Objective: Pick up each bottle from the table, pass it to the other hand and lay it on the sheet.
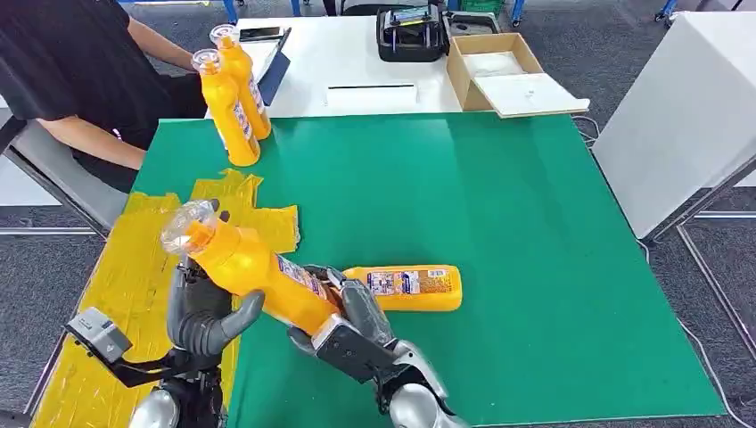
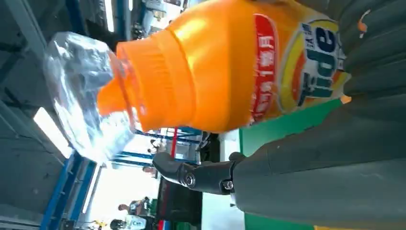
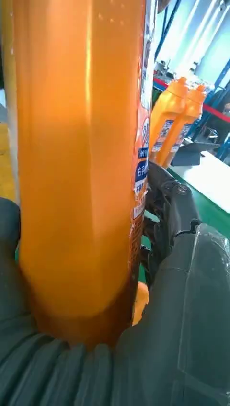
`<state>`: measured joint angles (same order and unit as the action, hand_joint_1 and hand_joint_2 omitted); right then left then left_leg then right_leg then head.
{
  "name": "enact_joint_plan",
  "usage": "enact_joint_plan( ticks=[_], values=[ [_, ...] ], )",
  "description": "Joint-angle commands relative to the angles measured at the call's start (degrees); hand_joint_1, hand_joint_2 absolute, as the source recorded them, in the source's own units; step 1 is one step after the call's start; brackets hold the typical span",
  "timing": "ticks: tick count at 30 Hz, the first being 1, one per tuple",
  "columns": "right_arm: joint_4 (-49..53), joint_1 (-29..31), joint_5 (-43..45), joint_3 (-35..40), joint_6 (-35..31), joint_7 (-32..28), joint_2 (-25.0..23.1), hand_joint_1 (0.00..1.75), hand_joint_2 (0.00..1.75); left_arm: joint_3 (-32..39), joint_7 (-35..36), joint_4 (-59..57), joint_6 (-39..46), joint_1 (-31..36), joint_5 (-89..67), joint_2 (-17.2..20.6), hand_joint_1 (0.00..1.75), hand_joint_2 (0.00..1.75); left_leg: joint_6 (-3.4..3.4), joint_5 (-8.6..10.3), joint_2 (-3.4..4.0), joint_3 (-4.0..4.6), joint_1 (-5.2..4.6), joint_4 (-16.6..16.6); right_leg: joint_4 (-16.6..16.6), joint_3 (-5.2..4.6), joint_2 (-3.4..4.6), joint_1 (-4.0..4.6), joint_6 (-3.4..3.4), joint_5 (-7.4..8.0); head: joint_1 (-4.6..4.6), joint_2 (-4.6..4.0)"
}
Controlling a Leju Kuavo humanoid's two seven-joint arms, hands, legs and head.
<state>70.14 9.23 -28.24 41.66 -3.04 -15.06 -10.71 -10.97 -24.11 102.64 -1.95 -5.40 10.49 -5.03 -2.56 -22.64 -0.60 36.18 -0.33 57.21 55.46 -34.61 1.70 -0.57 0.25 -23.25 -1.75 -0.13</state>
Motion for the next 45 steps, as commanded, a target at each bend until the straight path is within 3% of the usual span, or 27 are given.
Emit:
enact_joint_plan(
  ticks=[1,13,22,28,45],
  values=[
    [3.1,1.8,-2.3,-4.1,-1.6,1.2,4.7,1.75,1.75,-7.0,2.5,-4.2,-4.9,0.3,-0.8,2.7,0.0,1.75,0.18,-0.08,-0.16,-0.24,0.02,0.0,0.0,0.34,-0.36,0.03,-0.01,-0.12,0.0,0.0],
    [1.6,8.5,-4.1,-5.1,-2.1,1.7,4.0,1.75,1.75,-10.6,5.2,-12.6,-8.9,2.7,2.2,2.4,0.0,1.75,0.09,0.01,0.04,-0.04,-0.04,0.0,0.0,0.06,-0.06,-0.04,-0.01,0.01,0.02,0.0],
    [-4.5,12.8,-1.9,-2.7,-1.4,0.1,3.1,1.75,1.75,-9.9,5.1,-16.6,-13.2,5.2,8.2,2.8,0.0,1.75,0.11,0.01,0.08,-0.11,-0.02,0.0,0.0,0.15,-0.02,-0.03,-0.01,0.01,0.0,0.0],
    [-7.7,14.7,-0.9,-0.8,-0.6,-0.8,1.0,1.73,1.75,-8.0,4.0,-17.7,-11.0,7.4,8.5,2.0,0.0,1.75,0.16,-0.02,0.12,-0.11,0.01,0.0,0.0,0.16,-0.01,0.0,-0.03,0.01,0.02,0.0],
    [-10.6,12.7,0.8,4.7,1.4,-3.8,-0.1,1.71,1.75,-1.8,0.7,-21.5,-4.2,11.0,5.9,1.9,0.0,1.75,0.18,0.01,-0.09,-0.15,0.05,0.0,0.0,0.23,-0.23,0.04,-0.04,-0.04,0.0,0.0]
  ],
)
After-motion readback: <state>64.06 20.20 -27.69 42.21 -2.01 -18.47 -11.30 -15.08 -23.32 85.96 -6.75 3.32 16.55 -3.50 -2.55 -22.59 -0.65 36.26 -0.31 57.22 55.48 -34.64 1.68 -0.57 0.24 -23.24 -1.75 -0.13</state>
